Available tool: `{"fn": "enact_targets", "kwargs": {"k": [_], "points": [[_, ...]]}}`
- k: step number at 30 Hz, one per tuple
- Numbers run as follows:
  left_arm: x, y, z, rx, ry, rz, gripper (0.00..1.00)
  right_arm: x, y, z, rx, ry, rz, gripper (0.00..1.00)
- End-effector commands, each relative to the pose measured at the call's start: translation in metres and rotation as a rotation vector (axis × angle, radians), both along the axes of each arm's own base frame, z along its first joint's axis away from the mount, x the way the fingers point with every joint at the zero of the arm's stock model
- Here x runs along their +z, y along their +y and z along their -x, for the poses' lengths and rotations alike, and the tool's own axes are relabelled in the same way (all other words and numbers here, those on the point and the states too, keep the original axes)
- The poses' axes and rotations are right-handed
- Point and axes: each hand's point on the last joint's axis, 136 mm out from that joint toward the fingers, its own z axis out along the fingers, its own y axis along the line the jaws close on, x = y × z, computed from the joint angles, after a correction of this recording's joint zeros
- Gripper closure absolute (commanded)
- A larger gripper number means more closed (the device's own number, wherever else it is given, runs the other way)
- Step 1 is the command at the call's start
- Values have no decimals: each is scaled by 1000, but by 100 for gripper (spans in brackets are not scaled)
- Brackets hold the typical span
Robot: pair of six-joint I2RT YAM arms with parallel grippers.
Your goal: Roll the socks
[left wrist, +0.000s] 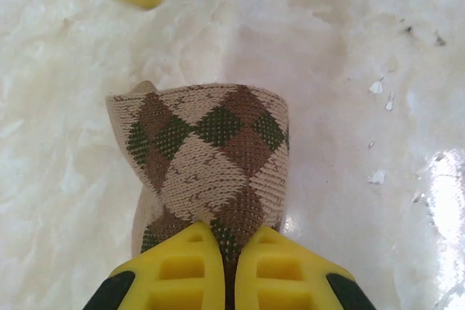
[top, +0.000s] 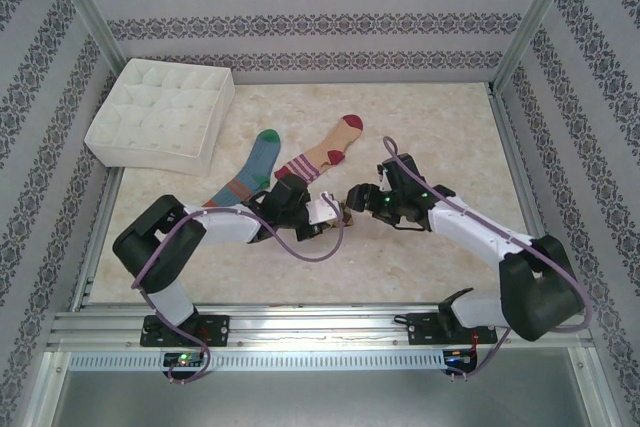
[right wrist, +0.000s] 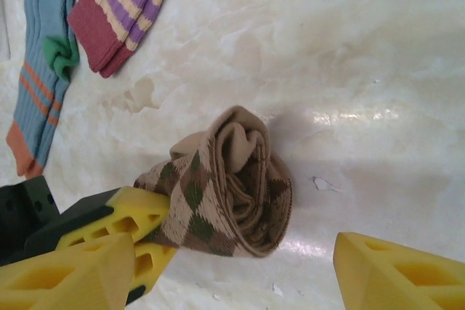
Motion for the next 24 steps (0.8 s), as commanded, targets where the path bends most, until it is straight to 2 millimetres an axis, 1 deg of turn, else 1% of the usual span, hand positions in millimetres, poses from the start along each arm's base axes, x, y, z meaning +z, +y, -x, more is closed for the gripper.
{"fn": "enact_targets", "kwargs": {"k": [1, 6, 13, 20, 24], "points": [[-15, 2, 24, -24, 259, 37, 100, -3, -5, -2, -114, 18, -47, 27], [-15, 5, 15, 7, 346, 91, 100, -7, 5, -5, -167, 67, -137, 26], [-19, 5, 12, 23, 422, 123, 100, -19, 20, -11, -220, 134, -212, 25], [-21, 8, 10, 32, 464, 145, 100, -35, 28, -8, -235, 189, -201, 25], [-22, 11, 8, 41, 469, 146, 100, -39, 29, -5, -249, 202, -190, 25]]}}
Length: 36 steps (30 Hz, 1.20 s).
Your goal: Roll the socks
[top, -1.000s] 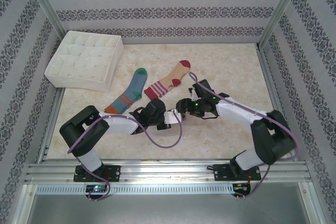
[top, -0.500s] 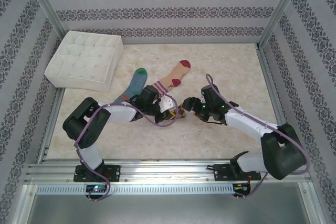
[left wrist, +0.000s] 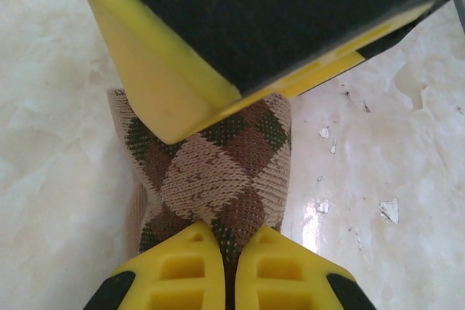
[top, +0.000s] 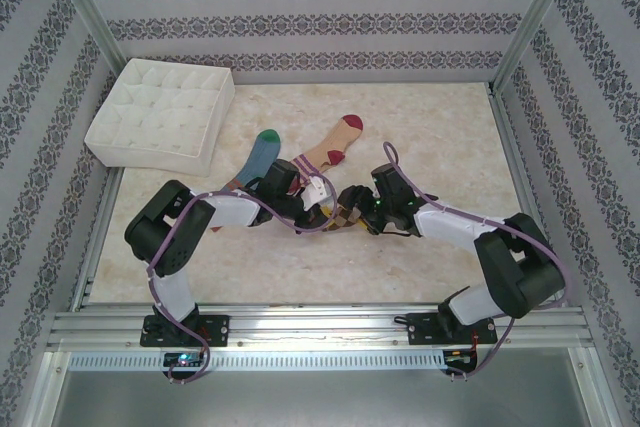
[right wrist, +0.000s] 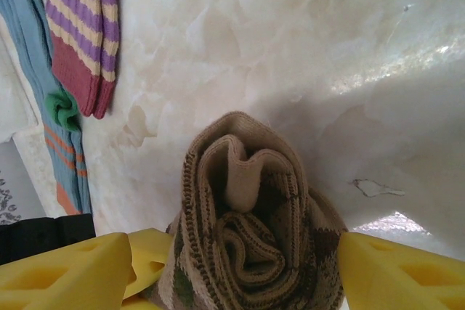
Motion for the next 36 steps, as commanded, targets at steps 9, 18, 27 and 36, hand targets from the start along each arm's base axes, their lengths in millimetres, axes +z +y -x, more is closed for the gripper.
{"fn": "enact_targets", "kwargs": {"k": [9, 18, 27, 36], "points": [[-22, 12, 8, 20, 119, -48, 100, -12, 3, 11, -36, 55, 0, 24], [-23, 13, 9, 18, 118, -48, 100, -21, -3, 22, -55, 87, 16, 24], [-23, 9, 10, 7, 126, -27, 100, -19, 11, 9, -46, 81, -20, 24], [-17, 7, 22, -59, 243, 35, 100, -31, 23, -5, -33, 79, -62, 26]]}}
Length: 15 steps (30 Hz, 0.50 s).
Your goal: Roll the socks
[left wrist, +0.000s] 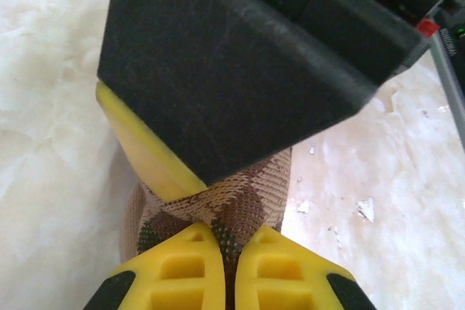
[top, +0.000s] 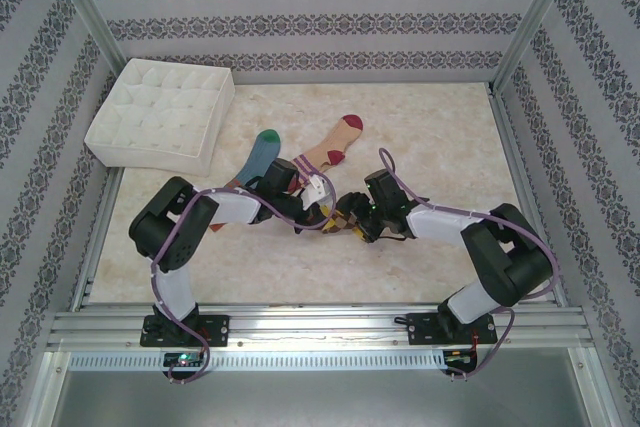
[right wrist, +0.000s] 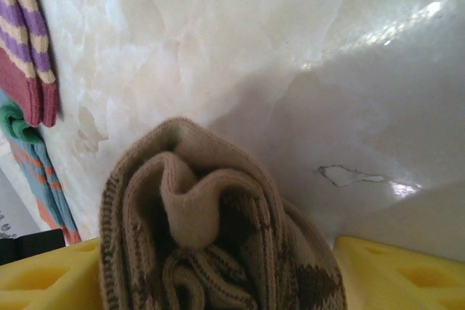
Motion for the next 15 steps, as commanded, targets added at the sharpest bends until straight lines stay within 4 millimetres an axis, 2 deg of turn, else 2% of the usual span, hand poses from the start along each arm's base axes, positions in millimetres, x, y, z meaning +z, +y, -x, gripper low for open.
{"fn": "enact_targets", "kwargs": {"k": [1, 5, 15], "points": [[-14, 9, 18, -25, 180, -8, 100, -5, 16, -17, 15, -41, -59, 26], [-8, 12, 16, -27, 211, 27, 100, -7, 23, -21, 42, -44, -96, 31], [-6, 7, 12, -7, 233, 68, 100, 13, 48, -31, 87, -85, -168, 36]]}}
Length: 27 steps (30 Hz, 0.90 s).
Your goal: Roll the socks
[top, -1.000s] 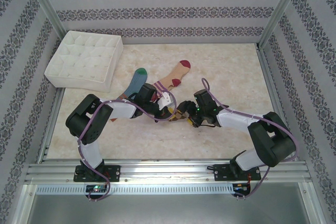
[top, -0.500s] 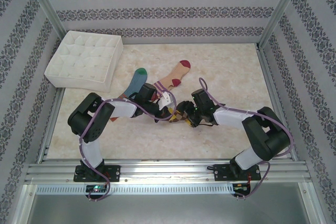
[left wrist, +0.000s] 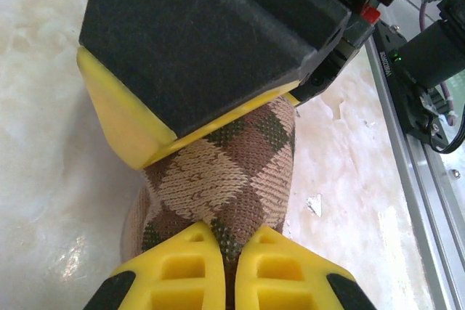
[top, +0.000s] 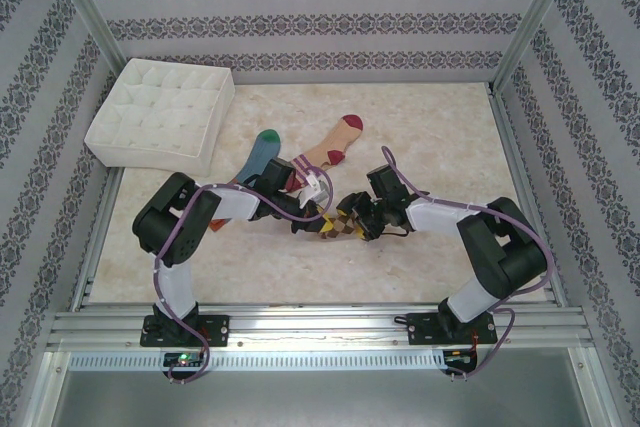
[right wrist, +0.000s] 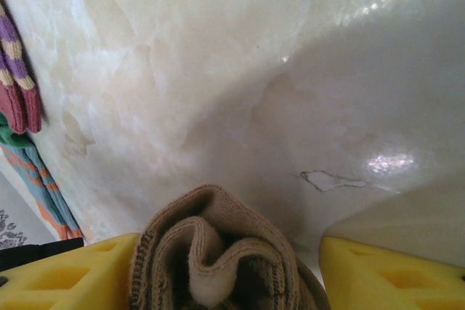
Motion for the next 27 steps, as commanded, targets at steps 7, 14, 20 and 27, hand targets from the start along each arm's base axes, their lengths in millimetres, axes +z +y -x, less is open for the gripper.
{"fn": "enact_targets", "kwargs": {"k": [7, 14, 20, 27], "points": [[-7, 6, -5, 57, 20, -20, 100, 27, 57, -29, 66, -193, -178, 32], [-8, 12, -21, 179, -67, -31, 100, 15, 35, -16, 8, -165, -127, 29], [-10, 13, -24, 230, -119, -64, 100, 18, 31, -12, -10, -162, -127, 29], [-10, 6, -20, 236, -167, -100, 100, 25, 43, -15, -9, -173, -151, 29]]}}
